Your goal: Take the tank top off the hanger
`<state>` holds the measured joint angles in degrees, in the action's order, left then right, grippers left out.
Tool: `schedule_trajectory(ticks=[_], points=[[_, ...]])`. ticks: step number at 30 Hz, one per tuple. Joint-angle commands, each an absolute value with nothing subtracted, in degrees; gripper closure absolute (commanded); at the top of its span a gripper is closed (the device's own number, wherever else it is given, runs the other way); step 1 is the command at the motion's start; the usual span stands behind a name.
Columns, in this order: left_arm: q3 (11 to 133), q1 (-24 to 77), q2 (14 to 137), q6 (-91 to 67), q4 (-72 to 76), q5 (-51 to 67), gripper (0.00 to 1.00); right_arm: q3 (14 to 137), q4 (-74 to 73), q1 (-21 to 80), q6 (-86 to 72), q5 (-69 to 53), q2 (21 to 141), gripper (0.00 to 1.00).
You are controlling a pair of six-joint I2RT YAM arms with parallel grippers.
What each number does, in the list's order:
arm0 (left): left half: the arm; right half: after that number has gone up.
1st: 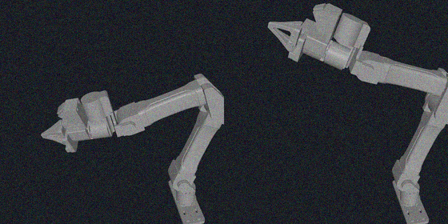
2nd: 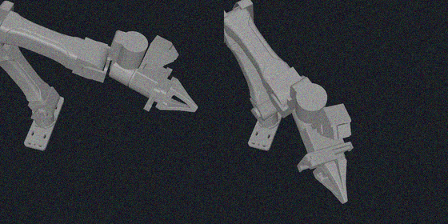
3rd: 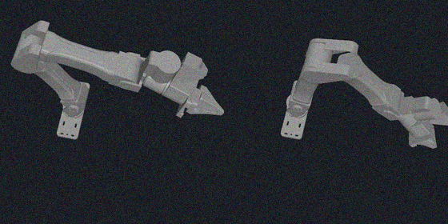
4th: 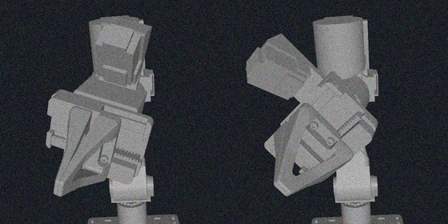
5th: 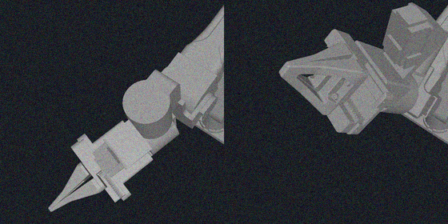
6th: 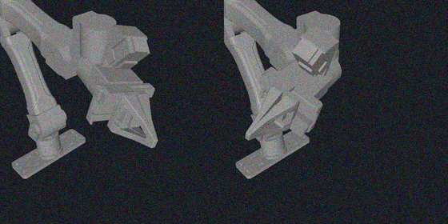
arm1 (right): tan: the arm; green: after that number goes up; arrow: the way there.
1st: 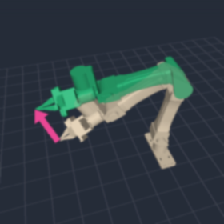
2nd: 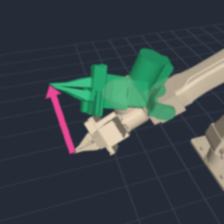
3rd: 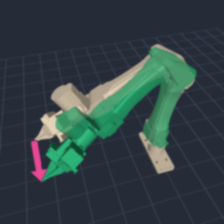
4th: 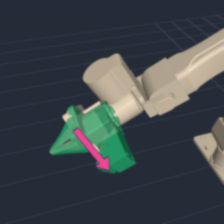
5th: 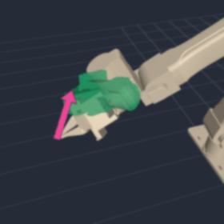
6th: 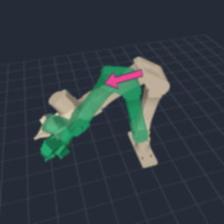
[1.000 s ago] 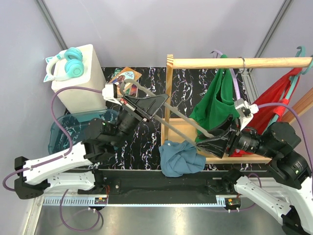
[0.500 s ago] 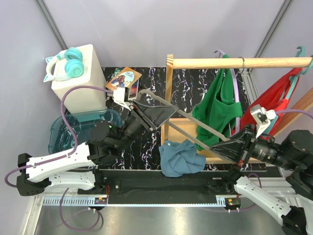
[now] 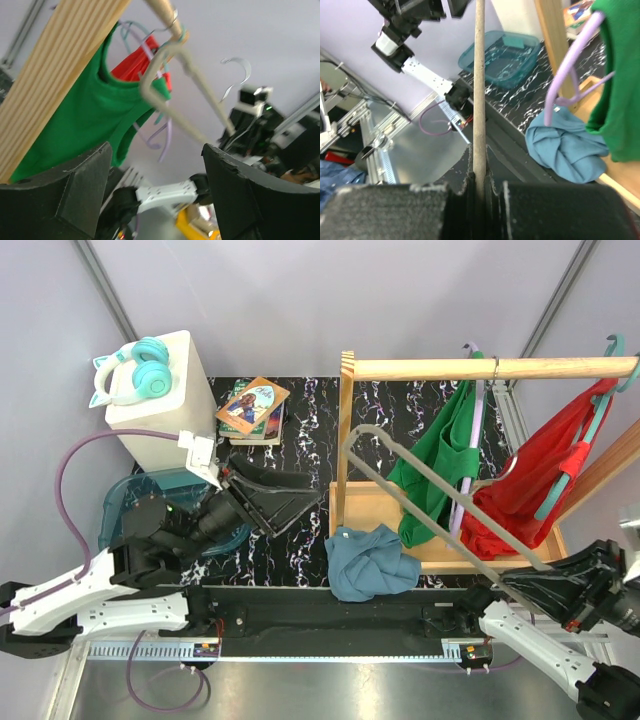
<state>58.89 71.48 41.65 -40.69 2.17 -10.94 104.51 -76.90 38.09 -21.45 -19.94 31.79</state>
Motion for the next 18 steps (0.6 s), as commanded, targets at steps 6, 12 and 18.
schedule_trajectory(ticks=[6,12,18], points=[[58.8,71.28,41.31,-37.53,-10.02,-12.4,0.2,116.71,-88.68,38.14,-15.65,-7.58,42.0,1.0],[58.1,71.28,42.71,-37.62,-10.9,-11.87,0.2,118.92,-88.59,38.23,-14.94,-4.23,48.16,1.0],[57.57,71.28,43.51,-37.44,-11.07,-10.46,0.2,117.6,-88.59,38.23,-14.85,-5.27,49.75,1.0]])
